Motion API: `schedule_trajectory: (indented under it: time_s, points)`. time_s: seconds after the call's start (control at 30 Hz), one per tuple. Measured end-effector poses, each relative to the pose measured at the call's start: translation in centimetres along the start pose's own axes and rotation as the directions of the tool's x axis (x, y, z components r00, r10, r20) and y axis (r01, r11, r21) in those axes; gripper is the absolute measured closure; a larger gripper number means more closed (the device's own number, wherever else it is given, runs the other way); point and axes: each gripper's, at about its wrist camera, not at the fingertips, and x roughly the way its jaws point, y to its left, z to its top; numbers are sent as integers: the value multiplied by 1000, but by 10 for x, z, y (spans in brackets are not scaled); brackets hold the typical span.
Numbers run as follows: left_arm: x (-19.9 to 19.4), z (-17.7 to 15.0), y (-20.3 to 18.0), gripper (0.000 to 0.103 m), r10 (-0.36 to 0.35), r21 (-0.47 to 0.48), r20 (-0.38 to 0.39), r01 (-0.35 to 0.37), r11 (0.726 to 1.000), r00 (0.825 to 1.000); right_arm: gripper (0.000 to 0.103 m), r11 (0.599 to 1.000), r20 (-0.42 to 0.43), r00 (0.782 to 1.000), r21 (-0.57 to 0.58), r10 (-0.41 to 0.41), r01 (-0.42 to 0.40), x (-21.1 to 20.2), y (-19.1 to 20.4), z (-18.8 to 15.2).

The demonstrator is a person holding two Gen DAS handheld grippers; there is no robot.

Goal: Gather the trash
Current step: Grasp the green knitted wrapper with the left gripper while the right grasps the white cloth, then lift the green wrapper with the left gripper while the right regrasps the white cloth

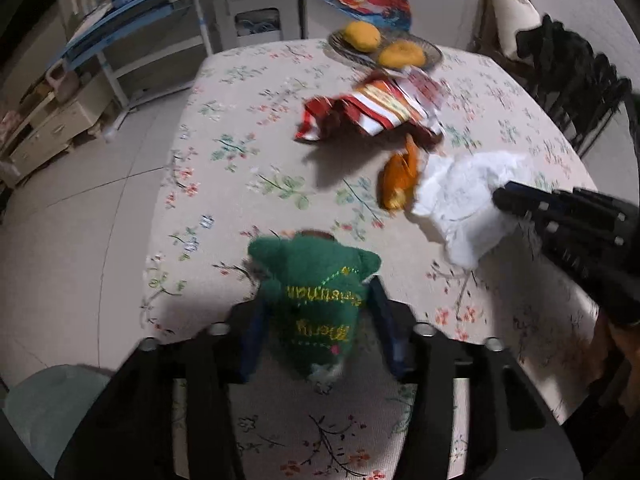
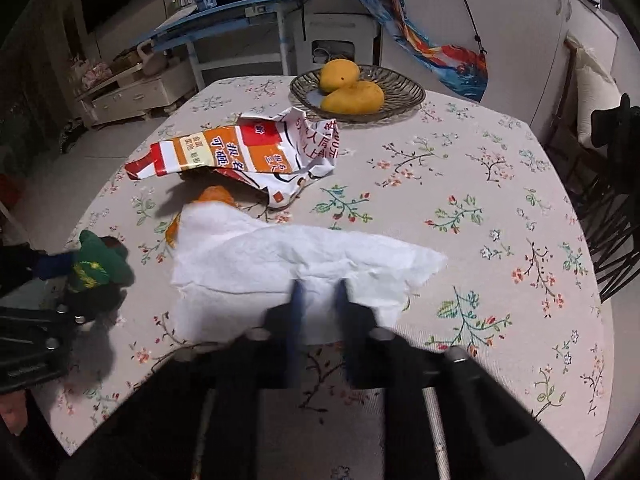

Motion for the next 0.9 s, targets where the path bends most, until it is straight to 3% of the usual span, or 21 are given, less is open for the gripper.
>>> schedule_trajectory:
  time_s: [0.23,0.4,0.5,0.57,0.6,0.63,0.9]
  points:
    - [-12,-11,-3,73,-27,2,14,27,1000,1000,100,995,-15,996,60,86,-85,-25,-8,-19]
    - [-25,-19,3,75,-77,-36,26,78,996,997,100,985,-47,987,80,154,-150,-45,-9,-30]
    - [-29,-24,4,75,-95,-48,23,96,994,995,99,992,-69,990,50,121,-118,-53,-3,-39]
    - [-28,-26,3,74,-87,-44,11,88,995,996,85,994,-69,992,51,101,-97,-54,-3,-43]
    - [-27,-27,3,74,-76,-41,8,76,996,997,50,995,-59,994,55,91,-87,-55,-4,-44]
    - [-26,-27,2,73,-71,-39,5,71,997,997,27,996,-28,997,56,68,-67,-57,-3,-44]
    - [-23,-27,3,67,-30,-35,2,30,999,1000,19,999,5,999,-6,35,-35,-41,13,-29]
